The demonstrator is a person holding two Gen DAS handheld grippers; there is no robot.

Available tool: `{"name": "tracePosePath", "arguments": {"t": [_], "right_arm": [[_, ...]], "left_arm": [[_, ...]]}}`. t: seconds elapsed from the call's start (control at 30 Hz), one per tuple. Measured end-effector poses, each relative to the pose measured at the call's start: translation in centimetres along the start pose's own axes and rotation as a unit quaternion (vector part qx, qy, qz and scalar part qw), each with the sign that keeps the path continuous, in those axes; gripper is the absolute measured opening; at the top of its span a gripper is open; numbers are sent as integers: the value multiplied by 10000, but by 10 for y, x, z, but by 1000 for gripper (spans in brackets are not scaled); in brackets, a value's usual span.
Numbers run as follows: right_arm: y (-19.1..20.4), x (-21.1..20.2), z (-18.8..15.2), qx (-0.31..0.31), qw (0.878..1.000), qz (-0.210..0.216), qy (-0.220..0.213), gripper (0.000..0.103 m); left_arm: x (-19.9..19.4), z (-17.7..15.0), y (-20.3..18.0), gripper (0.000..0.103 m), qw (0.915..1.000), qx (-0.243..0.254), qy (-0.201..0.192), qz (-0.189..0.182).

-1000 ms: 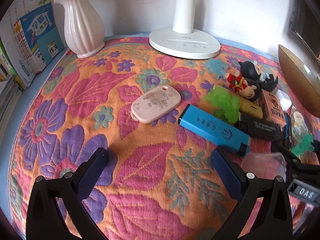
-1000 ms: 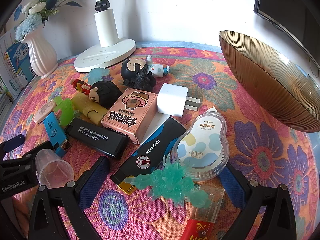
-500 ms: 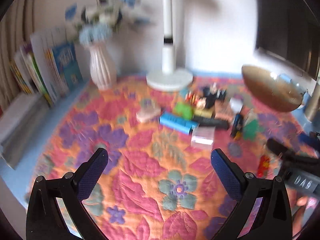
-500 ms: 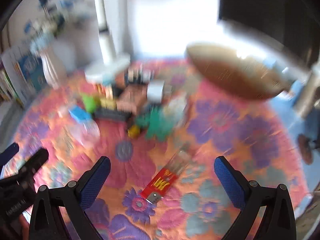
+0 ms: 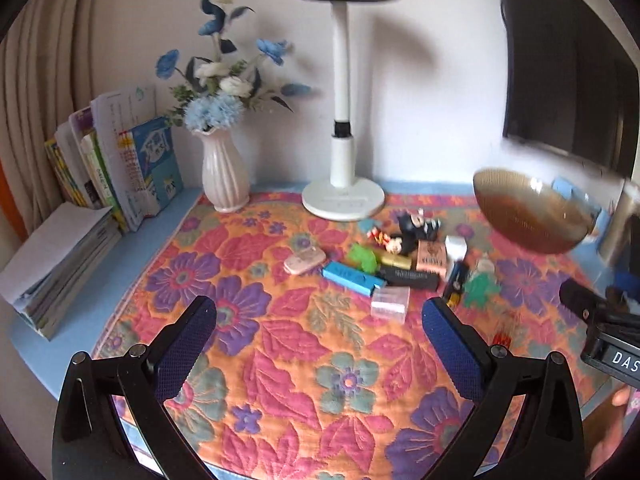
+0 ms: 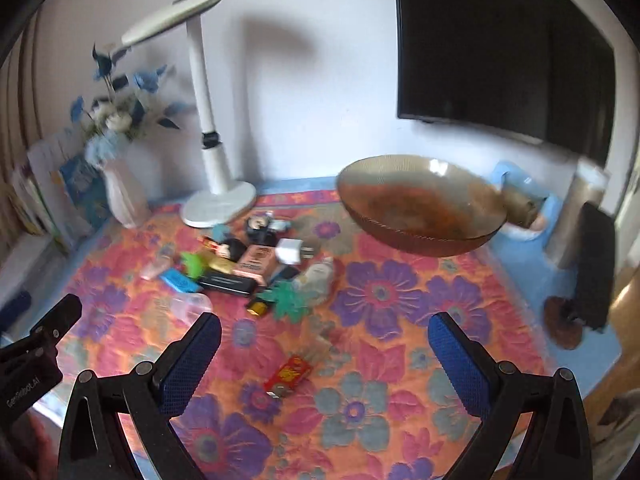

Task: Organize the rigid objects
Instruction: 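Grasp the pink soap case with the left tool while the right tool grasps the red lighter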

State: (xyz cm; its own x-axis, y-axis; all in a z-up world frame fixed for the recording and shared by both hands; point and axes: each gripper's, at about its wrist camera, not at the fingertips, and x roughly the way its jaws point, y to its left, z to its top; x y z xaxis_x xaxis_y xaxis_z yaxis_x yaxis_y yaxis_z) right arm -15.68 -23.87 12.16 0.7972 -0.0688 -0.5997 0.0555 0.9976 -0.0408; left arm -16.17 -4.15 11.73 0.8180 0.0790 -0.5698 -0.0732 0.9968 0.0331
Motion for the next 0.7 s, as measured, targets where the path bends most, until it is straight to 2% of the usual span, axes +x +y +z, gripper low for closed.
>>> {"name": "tracePosePath", "arguments": {"t": [0.17,0.37,0.7], "right_arm": [[0,9,5,9,9999,-13,109,103],[4,24,9,29,9994,25,344,103],[11,25,11,-39,9993,131,347,103]], "left_arm": [[12,2,-1,102,9998,-102,124,-146],[17,7,-4,102,9999,16,125,-70],[17,12,-5,102,9997,-46,187,-141]]}}
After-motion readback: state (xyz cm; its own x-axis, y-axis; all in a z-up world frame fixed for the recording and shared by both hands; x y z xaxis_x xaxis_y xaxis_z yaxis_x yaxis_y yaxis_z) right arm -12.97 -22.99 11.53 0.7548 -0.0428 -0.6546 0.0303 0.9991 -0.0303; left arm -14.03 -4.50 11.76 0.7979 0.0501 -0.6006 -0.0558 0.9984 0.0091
